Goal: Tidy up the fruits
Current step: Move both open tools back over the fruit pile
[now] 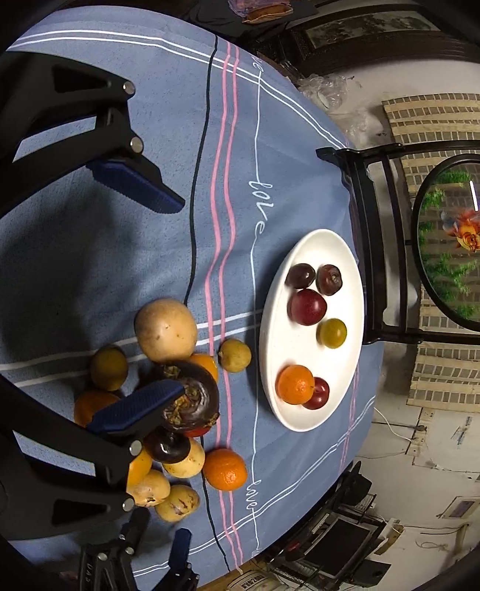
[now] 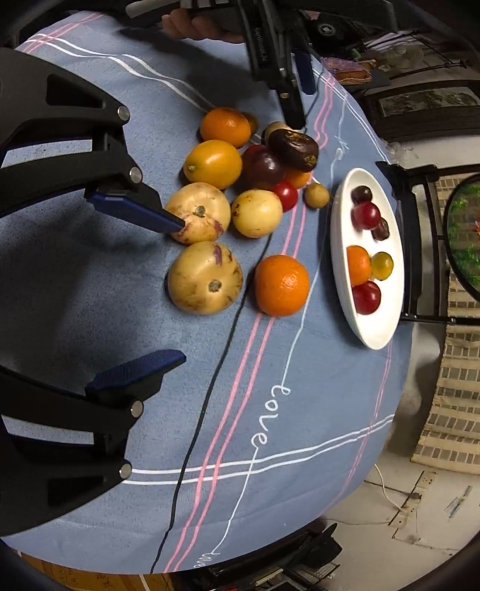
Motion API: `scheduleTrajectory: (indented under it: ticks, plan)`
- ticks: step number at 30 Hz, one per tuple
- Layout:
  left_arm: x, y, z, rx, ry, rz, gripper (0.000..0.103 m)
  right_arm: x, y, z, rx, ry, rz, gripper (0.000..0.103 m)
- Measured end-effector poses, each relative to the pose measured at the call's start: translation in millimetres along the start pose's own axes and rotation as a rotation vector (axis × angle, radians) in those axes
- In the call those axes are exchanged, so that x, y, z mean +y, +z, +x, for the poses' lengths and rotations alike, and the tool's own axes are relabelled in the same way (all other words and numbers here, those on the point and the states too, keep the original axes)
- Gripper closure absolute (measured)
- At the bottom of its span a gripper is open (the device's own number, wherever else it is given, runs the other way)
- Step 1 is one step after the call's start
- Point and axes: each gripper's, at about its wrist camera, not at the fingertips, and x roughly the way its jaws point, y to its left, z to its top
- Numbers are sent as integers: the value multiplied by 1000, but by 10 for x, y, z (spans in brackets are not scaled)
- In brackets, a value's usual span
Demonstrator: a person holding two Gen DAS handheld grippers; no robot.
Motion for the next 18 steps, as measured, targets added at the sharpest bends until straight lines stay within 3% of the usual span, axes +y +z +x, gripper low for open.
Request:
scheduleTrajectory:
  ticks: [7,9,11,18]
  plan:
    - [-4,5,-11,-3,-23,0,9,70,-36,137,59,-33,-46,37]
    - [-11,7,-27,-11,-28,2,8,81,-21,149,44,-53,-51,37]
    - [-18,2,-15,-7,-30,3,8,53,33,161,19,-128,-49,37]
    - [-28,-11,15,11,-42,6,8,54,204,206,16,-134,-47,37]
